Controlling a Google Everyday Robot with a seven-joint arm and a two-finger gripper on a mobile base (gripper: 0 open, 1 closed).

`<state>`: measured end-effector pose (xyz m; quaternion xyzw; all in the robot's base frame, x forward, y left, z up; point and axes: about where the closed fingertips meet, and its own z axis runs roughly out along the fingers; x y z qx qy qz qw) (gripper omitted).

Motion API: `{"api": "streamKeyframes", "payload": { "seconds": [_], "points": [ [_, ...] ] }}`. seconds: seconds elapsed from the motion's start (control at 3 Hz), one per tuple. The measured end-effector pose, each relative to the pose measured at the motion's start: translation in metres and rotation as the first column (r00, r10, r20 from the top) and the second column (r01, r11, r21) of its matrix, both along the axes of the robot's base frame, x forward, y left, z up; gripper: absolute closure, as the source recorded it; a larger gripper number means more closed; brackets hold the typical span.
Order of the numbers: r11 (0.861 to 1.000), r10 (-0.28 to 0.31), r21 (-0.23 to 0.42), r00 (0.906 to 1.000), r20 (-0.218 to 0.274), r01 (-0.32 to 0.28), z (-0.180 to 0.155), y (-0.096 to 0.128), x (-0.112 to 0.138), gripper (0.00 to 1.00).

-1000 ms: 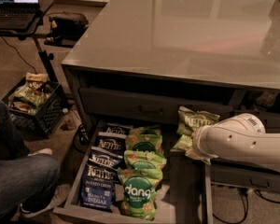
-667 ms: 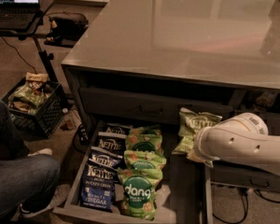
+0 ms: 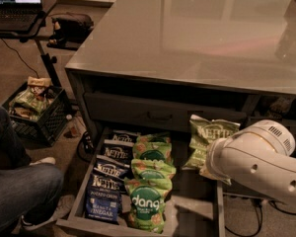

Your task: Pick green jalapeno chip bag from middle drawer and place on counter

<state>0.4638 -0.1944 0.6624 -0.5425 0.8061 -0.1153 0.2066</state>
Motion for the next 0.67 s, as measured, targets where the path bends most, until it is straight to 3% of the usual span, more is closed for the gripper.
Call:
{"api": "streamKeyframes", "payload": {
  "seconds": [0.33,0.67],
  "points": [
    [1.0,0.001,0.0,1.0,0.0,-0.001,0.0,0.0,0.0,1.0],
    [1.0,0.015,-0.01,0.9979,0.063,-0.014,0.037,0.003,0.014,1.0]
  ]
}}
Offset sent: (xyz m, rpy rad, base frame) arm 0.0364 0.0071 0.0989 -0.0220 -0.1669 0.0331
